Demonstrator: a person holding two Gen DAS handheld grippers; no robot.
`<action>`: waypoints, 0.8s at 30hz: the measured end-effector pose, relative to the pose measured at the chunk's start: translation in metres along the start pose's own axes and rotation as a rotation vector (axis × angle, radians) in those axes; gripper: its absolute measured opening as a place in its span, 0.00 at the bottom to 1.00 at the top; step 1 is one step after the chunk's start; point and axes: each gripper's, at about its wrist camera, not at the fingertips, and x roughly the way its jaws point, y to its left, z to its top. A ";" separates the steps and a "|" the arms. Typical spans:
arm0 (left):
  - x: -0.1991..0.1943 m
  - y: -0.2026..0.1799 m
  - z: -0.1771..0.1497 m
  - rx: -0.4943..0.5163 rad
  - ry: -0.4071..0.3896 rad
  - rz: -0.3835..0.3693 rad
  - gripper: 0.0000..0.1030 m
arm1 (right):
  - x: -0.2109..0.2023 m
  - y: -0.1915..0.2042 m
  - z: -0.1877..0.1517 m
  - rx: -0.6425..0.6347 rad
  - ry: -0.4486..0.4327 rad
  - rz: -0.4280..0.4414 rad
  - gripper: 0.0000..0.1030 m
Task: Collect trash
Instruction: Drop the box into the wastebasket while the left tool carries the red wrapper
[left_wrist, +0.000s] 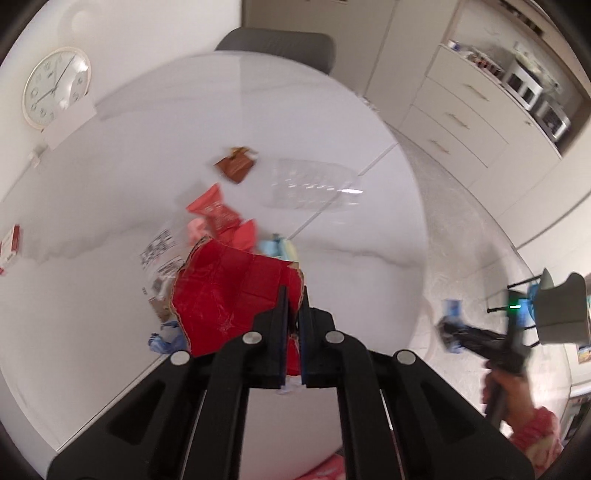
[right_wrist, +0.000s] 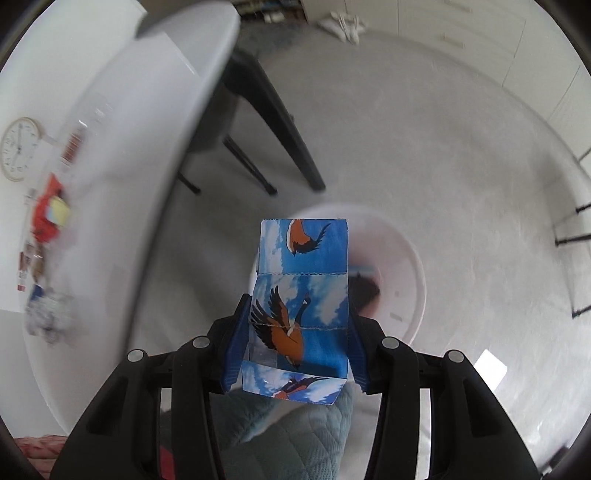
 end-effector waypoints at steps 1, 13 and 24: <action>-0.004 -0.012 0.000 0.022 0.000 -0.017 0.04 | 0.015 -0.005 -0.004 0.004 0.033 0.006 0.46; 0.017 -0.165 -0.024 0.317 0.084 -0.151 0.04 | -0.041 -0.066 -0.010 0.125 -0.045 0.005 0.85; 0.108 -0.249 -0.058 0.420 0.275 -0.227 0.04 | -0.185 -0.099 -0.020 0.135 -0.275 -0.083 0.95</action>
